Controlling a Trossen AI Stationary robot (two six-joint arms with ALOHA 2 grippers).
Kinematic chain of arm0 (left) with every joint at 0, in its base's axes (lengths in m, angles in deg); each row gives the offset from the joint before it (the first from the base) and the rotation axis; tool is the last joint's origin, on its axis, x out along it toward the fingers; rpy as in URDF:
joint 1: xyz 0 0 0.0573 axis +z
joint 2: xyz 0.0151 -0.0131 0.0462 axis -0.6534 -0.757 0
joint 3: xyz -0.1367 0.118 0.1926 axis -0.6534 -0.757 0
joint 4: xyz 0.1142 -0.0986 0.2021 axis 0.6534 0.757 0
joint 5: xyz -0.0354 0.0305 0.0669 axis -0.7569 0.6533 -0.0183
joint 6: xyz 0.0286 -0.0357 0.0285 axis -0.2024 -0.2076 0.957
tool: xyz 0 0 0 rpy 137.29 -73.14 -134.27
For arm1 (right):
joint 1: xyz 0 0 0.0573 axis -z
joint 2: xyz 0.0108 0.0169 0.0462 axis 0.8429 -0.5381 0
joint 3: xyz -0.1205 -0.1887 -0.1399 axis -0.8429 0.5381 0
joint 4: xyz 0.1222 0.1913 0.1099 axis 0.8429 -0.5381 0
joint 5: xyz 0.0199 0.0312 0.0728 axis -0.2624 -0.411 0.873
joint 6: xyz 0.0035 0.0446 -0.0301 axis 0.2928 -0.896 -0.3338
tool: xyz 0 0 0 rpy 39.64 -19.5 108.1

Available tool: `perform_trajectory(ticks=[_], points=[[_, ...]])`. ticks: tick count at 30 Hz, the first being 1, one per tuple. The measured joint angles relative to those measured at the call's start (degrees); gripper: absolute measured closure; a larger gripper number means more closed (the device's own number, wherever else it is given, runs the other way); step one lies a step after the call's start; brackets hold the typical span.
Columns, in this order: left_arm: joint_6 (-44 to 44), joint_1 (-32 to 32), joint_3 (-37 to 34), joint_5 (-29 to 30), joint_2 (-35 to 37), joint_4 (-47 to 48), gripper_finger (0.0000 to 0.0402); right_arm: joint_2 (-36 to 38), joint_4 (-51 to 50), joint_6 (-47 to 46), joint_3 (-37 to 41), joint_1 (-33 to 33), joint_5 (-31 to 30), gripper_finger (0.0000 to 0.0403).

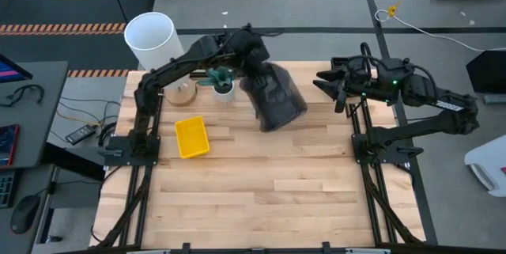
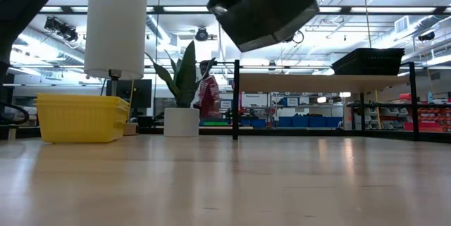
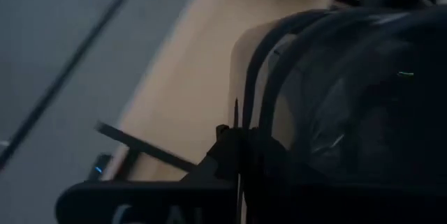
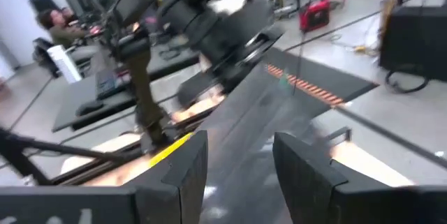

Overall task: Stack baskets on shelf by color
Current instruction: Put the stacked gray bins on the shelf

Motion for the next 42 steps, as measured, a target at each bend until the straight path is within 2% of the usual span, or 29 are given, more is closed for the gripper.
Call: perform_trajectory(ticks=[5, 11, 15, 22, 30, 35, 42], points=[[0.4, 1.7, 0.0, 3.8, -0.3, -3.6, 0.0386, -2.4, -2.4, -3.4, 0.0, -0.5, 2.5, 0.0235], [-0.9, 3.2, 0.0, 7.0, -0.2, -5.1, 0.0386, -4.2, -3.9, -3.8, -2.2, -0.4, -2.9, 0.0235], [-4.1, 3.7, 0.0, 7.9, -0.2, -4.7, 0.0386, -8.3, -12.2, -1.5, -9.4, -0.4, -6.9, 0.0235], [-5.5, 3.6, 0.0, 8.5, -0.2, -3.6, 0.0386, -22.0, -24.6, 4.7, -25.8, -0.2, -11.2, 0.0235], [-9.5, 3.5, 0.0, 8.8, -0.2, 0.6, 0.0387, -32.3, -27.5, 9.6, -37.3, 0.1, -13.1, 0.0218], [-13.7, 3.4, 0.0, 8.8, -0.2, 0.7, 0.0387, -35.4, -28.9, 10.8, -39.2, 1.0, -14.0, 0.019], [-13.8, 2.2, 0.0, 8.9, -0.2, 1.1, 0.0387, -38.2, -33.9, 11.9, -39.2, 2.9, -13.3, 0.0157]])
